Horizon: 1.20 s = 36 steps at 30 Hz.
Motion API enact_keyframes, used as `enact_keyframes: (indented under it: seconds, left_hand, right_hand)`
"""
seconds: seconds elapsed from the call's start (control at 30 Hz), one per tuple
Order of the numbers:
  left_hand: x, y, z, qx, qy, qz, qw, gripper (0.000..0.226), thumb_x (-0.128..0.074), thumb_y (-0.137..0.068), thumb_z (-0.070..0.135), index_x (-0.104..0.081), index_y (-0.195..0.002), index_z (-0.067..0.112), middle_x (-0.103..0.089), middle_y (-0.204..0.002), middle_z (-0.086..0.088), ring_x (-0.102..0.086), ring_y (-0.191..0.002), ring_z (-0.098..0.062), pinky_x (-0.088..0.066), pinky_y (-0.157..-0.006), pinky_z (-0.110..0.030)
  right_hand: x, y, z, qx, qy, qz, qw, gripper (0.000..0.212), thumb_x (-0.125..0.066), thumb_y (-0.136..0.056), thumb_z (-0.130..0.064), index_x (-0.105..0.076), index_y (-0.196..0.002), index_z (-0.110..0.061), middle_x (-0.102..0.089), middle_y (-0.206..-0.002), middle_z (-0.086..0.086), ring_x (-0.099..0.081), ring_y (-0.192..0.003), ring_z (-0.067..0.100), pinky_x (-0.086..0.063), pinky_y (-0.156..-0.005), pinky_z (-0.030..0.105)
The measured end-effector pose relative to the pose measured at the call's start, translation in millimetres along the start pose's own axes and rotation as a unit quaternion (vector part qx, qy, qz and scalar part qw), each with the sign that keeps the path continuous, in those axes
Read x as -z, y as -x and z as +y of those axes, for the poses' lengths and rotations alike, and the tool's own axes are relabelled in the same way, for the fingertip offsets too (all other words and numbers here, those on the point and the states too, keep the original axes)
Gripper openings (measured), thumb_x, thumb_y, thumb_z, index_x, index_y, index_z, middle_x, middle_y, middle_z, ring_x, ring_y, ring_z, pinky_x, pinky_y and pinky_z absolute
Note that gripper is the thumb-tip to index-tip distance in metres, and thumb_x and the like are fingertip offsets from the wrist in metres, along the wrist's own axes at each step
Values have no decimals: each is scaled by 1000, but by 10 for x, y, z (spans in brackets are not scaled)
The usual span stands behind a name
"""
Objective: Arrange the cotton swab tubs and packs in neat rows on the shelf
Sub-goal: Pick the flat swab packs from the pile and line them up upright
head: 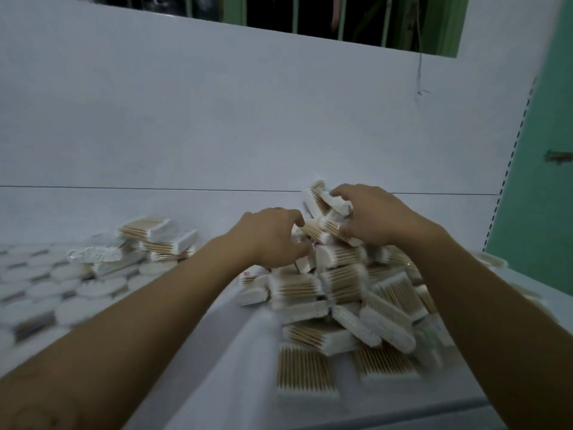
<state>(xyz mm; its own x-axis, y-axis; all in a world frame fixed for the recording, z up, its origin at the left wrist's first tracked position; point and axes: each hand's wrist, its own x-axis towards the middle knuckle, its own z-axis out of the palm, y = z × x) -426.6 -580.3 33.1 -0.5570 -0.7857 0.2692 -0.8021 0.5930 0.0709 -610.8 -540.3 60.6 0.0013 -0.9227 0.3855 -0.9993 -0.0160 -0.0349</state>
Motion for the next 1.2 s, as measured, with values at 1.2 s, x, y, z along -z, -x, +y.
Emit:
enact_keyframes:
  seconds: [1.2]
  left_hand:
    - [-750,-423,285,-1,14,120,993,40,-52,-89,57,-46,-119,32,-61,-111,7,-49,-110,-15,-23,-99,-40]
  right_hand:
    - [-705,-206,639,208,-194,70,956,30,-53,-70,-26,-73,-90,-17,-59,-73,-14,-54,-68,8,-43,-66,23]
